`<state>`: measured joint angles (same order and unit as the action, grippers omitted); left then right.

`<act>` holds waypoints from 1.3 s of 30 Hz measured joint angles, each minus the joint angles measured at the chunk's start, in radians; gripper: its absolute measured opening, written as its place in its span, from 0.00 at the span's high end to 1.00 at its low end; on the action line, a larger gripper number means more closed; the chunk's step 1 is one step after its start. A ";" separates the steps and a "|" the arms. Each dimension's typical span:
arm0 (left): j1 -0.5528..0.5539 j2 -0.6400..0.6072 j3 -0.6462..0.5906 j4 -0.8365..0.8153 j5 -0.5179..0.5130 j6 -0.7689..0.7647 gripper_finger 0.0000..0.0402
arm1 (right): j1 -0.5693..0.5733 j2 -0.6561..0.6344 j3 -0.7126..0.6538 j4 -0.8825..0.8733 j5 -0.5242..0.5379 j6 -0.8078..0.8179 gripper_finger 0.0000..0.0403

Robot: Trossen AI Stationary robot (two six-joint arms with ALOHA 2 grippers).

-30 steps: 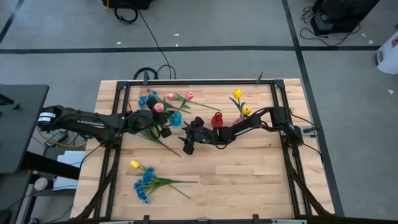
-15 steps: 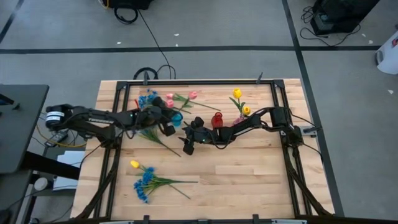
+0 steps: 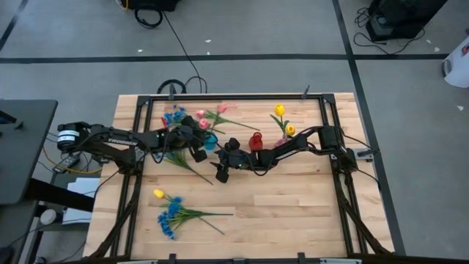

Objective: Sort flowers into vase by color
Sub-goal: Put the bottom pink flower into the blue vase, then put the middle blue flower into the red vase

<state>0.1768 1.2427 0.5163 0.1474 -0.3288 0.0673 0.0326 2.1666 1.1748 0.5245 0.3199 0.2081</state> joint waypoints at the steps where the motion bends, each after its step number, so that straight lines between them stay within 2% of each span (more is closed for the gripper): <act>1: 0.000 -0.001 0.000 0.002 0.001 0.000 0.80 | 0.000 0.000 0.000 0.000 0.000 0.000 0.39; 5: 0.000 -0.017 0.000 -0.018 -0.002 0.000 0.65 | 0.000 0.000 0.000 0.000 0.000 0.000 0.39; 8: 0.000 -0.071 -0.001 -0.068 -0.002 -0.012 0.58 | 0.000 -0.004 0.000 -0.021 0.000 0.001 0.39; 13: -0.003 -0.229 0.000 -0.206 0.019 -0.053 0.56 | 0.004 -0.077 -0.001 -0.174 0.030 0.005 0.39; 16: -0.028 -0.305 0.000 -0.297 0.106 -0.078 0.56 | 0.013 -0.124 -0.001 -0.233 0.060 -0.018 0.39; 19: -0.080 -0.322 0.001 -0.397 0.169 -0.122 0.56 | 0.030 -0.157 -0.001 -0.252 0.060 -0.046 0.39; 24: -0.198 -0.288 0.000 -0.545 0.202 -0.201 0.56 | 0.057 -0.184 -0.001 -0.280 0.056 -0.072 0.39; 29: -0.297 -0.210 0.000 -0.566 0.232 -0.202 0.56 | 0.079 -0.189 -0.001 -0.272 0.035 -0.078 0.39; 39: -0.321 0.018 0.000 -0.488 0.227 -0.034 0.56 | 0.145 -0.189 -0.001 -0.265 0.019 -0.121 0.39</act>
<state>-0.1440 1.2612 0.5167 -0.3402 -0.1017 0.0337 0.1772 1.9774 1.1740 0.2591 0.3389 0.0871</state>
